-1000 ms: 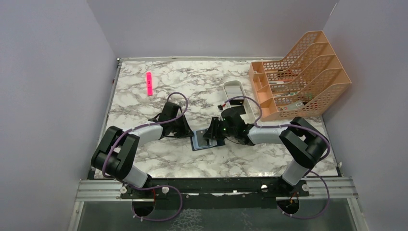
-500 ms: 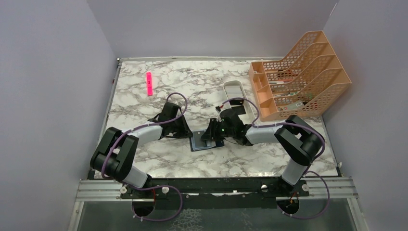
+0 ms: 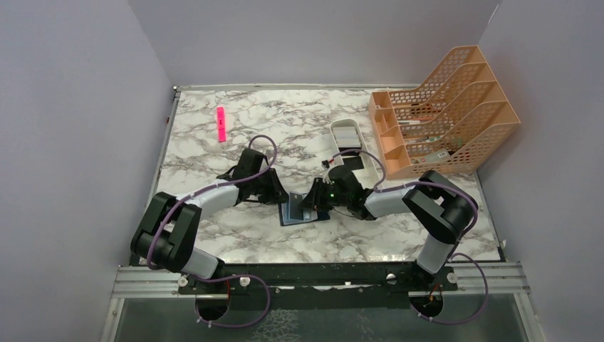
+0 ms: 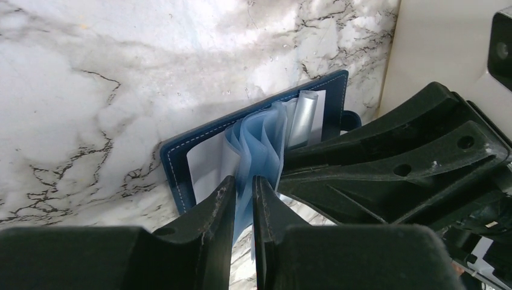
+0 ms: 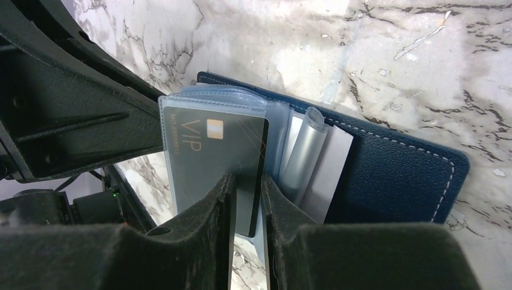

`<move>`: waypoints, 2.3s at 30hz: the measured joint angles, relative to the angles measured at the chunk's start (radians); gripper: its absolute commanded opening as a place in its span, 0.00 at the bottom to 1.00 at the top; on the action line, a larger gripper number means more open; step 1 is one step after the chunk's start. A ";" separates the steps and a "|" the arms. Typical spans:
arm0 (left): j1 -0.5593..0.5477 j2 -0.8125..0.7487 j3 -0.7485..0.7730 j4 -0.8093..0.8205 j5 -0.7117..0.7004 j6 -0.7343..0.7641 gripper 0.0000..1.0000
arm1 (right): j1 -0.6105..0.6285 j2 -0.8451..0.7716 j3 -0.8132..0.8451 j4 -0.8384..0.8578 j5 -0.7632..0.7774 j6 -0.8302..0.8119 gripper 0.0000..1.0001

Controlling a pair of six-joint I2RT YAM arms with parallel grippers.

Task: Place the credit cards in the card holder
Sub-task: Insert the credit card into the card holder, then turn over the card slot in the card holder.

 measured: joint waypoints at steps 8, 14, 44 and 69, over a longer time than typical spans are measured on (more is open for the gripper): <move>-0.001 -0.008 0.000 -0.005 0.025 0.000 0.23 | 0.000 0.001 -0.007 0.026 -0.007 0.007 0.35; -0.011 -0.018 0.024 -0.061 0.024 0.023 0.24 | 0.002 -0.032 -0.007 -0.001 -0.001 -0.018 0.42; -0.124 0.049 0.152 -0.157 -0.065 0.059 0.27 | 0.013 -0.130 0.048 -0.215 0.077 -0.135 0.56; -0.158 0.077 0.185 -0.164 -0.074 0.059 0.27 | 0.024 -0.277 0.078 -0.392 0.207 -0.211 0.29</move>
